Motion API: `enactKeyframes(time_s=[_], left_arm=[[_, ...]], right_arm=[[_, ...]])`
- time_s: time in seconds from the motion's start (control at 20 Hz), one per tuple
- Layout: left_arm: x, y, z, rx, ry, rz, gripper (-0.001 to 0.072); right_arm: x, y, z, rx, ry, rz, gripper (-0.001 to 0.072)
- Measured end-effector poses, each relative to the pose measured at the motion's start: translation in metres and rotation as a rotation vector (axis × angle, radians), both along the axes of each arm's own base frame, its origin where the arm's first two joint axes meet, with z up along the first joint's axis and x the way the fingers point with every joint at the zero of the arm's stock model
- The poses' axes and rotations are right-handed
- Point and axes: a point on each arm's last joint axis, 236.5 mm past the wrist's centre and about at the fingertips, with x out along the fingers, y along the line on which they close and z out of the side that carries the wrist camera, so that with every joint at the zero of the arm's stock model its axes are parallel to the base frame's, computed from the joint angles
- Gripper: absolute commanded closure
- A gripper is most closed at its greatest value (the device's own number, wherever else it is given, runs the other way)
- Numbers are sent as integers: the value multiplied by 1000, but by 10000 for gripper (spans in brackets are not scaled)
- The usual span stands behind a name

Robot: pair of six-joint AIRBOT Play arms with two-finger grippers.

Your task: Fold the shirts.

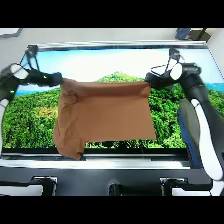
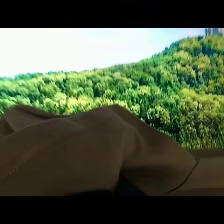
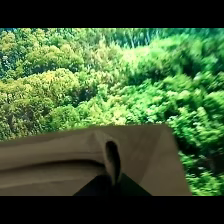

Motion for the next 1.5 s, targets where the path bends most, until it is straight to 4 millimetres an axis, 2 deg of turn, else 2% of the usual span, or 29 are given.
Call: enactKeyframes(time_s=[0.05,0.1,0.15,0.2,0.25,0.35,0.45,0.5,0.55,0.6,0.65,0.75,0.8,0.9,1.0,1.05,1.2,1.3,1.5], left_arm=[[-3,-7,-15,-10,44,-15,671],[-7,-15,-27,-17,85,-32,579],[-12,-22,-37,-23,117,-48,408],[-16,-28,-42,-30,143,-60,261],[-19,-30,-45,-31,164,-70,206],[-24,-27,-39,-34,191,-81,205],[-34,-12,-31,-29,231,-91,225],[-43,0,-27,-25,258,-90,339],[-54,11,-26,-26,295,-85,363],[-70,23,-30,-27,344,-74,363],[-86,33,-36,-34,386,-56,362],[-131,47,-60,-53,496,-23,317],[-157,51,-75,-65,548,-13,317],[-205,58,-103,-87,625,15,318],[-238,69,-123,-106,655,52,318],[-248,75,-129,-114,661,74,319],[-265,91,-144,-141,664,131,319],[-268,95,-153,-155,669,150,319],[-261,89,-166,-232,665,184,328]], right_arm=[[2,5,-12,31,25,-15,661],[4,9,-18,58,38,-29,658],[6,11,-21,73,41,-36,546],[6,13,-23,85,49,-43,277],[6,11,-21,96,50,-53,139],[4,-2,-11,105,47,-76,141],[-7,-30,2,80,59,-73,169],[-18,-46,4,59,88,-63,183],[-35,-64,1,34,145,-43,183],[-55,-79,-4,14,215,-16,196],[-75,-90,-12,5,289,11,245],[-115,-106,-27,15,430,48,245],[-132,-111,-36,24,487,57,245],[-161,-110,-52,52,578,80,245],[-184,-103,-65,91,645,104,245],[-193,-101,-71,106,669,114,245],[-210,-94,-82,137,714,139,244],[-213,-92,-86,147,717,147,244],[-212,-92,-90,147,703,146,237]])
